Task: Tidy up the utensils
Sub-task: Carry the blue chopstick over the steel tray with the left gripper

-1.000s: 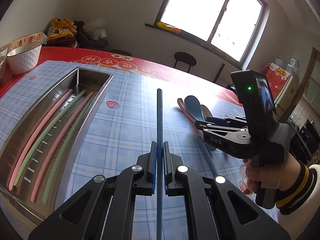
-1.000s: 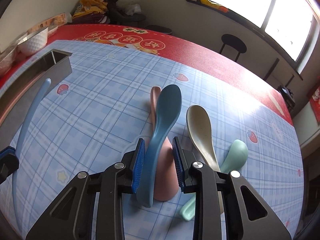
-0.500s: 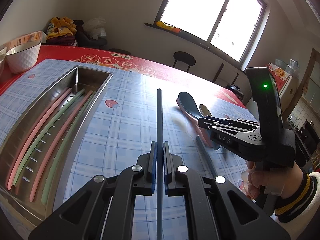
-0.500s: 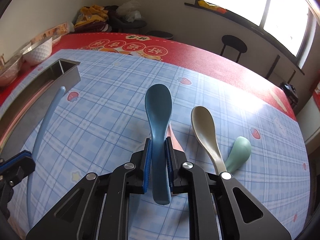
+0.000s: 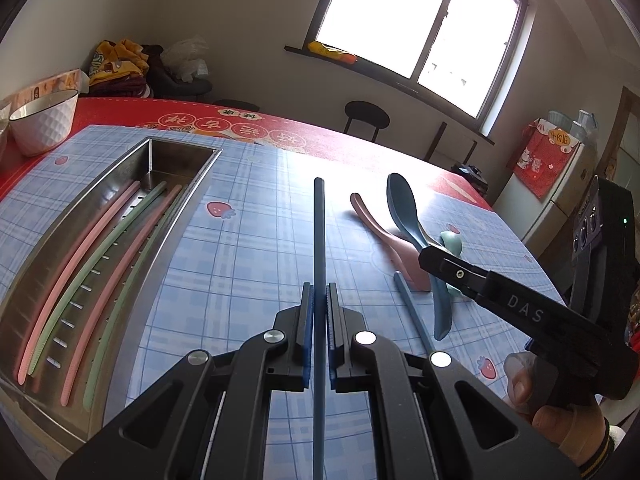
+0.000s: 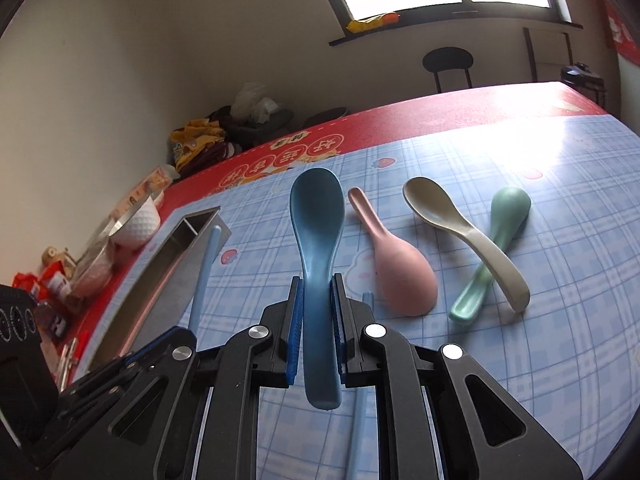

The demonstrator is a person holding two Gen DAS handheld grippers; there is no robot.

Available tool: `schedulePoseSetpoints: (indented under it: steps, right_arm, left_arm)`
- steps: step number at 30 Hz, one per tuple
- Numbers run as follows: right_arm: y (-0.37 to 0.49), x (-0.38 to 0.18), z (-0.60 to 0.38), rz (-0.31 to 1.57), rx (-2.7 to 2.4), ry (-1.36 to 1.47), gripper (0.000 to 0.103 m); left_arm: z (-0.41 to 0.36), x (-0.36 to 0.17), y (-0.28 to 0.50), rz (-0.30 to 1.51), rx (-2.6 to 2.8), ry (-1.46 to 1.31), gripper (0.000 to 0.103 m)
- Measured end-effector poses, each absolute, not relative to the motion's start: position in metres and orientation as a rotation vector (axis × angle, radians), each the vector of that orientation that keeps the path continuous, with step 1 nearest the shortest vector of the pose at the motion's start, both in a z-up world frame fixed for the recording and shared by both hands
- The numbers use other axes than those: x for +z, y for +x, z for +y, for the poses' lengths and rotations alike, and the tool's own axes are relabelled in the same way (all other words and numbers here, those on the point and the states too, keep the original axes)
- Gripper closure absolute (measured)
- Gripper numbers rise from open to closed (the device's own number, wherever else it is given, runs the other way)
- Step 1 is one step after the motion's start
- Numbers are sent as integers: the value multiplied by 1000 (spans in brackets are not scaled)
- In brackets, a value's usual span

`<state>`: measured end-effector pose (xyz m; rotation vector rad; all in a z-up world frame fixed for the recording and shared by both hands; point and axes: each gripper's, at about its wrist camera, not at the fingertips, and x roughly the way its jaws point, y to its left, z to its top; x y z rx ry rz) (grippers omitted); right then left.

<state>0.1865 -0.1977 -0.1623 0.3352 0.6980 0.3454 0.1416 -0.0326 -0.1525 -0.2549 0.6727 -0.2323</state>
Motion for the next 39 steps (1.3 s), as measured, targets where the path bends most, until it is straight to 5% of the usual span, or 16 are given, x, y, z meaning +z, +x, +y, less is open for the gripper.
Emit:
schedulePoseSetpoints:
  steps: [39]
  right_arm:
    - [181,-168,-219,658,402,422,89]
  left_arm:
    - [78,-75,155,683,-163,-181,97]
